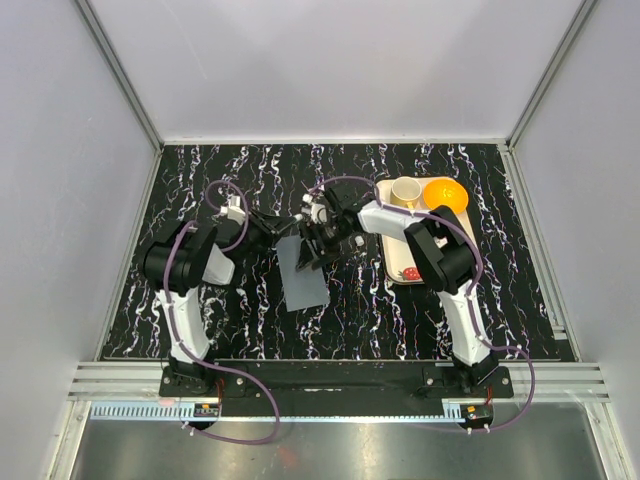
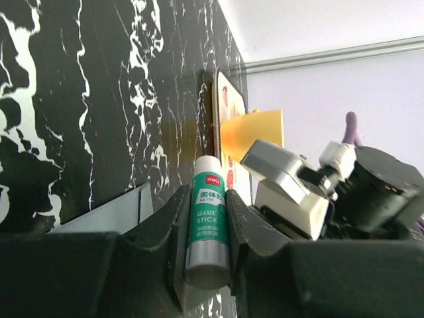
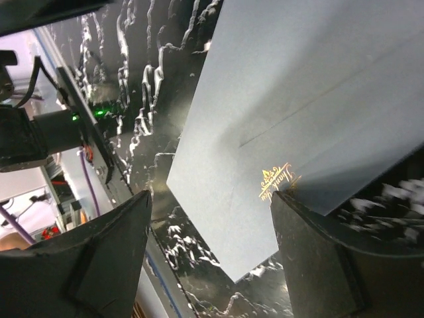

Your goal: Place the letter into the envelope and seal it

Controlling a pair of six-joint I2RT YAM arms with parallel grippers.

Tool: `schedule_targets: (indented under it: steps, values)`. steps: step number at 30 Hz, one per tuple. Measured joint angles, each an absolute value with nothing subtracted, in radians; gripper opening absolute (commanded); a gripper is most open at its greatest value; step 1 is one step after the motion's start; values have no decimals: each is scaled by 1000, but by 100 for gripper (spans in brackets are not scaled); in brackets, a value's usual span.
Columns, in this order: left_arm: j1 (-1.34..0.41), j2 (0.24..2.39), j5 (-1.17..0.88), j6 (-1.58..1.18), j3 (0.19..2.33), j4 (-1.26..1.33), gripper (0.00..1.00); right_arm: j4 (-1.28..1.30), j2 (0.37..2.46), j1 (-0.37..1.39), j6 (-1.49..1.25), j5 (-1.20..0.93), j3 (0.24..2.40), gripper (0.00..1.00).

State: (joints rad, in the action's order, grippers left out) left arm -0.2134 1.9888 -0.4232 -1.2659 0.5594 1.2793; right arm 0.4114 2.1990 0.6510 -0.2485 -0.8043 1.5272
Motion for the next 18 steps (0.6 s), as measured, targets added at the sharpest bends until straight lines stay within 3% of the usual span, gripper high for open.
schedule_targets:
  steps: [10, 18]
  values:
    - [-167, 1792, -467, -1161, 556, 1217, 0, 496, 2202, 583, -144, -827, 1549, 74]
    - [-84, 1677, -542, -1087, 556, 1170, 0, 454, 2188, 587, -213, -864, 1493, 50]
